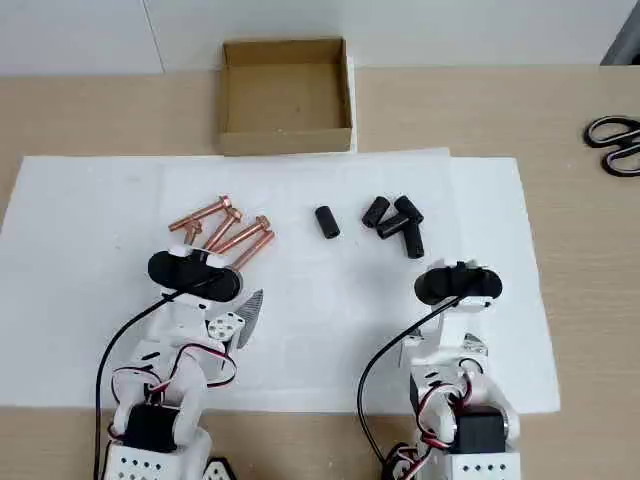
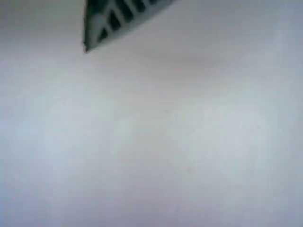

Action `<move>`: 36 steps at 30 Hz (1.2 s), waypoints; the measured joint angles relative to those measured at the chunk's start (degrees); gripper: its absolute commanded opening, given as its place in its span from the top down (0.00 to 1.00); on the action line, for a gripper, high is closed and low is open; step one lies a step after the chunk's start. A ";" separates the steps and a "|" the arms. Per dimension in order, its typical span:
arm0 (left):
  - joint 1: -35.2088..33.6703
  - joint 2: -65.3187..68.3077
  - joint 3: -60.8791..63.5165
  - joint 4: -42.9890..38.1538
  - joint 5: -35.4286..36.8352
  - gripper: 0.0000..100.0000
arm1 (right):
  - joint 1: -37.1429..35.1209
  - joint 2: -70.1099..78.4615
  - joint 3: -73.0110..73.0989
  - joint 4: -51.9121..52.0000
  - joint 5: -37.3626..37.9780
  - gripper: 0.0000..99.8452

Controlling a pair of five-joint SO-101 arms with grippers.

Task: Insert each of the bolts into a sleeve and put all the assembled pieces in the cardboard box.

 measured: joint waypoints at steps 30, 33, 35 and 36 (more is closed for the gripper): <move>-13.54 -0.26 -29.27 22.42 0.53 0.74 | 23.30 -0.09 -24.26 -6.42 -0.09 0.72; -13.54 3.60 -35.78 22.68 0.35 0.74 | 23.65 0.09 -31.82 -6.68 -0.09 0.72; -13.54 8.62 -40.88 22.68 0.35 0.74 | 23.65 3.16 -36.75 -6.68 0.26 0.72; -13.54 11.52 -43.60 22.95 0.35 0.74 | 23.65 5.54 -39.12 -6.59 1.05 0.72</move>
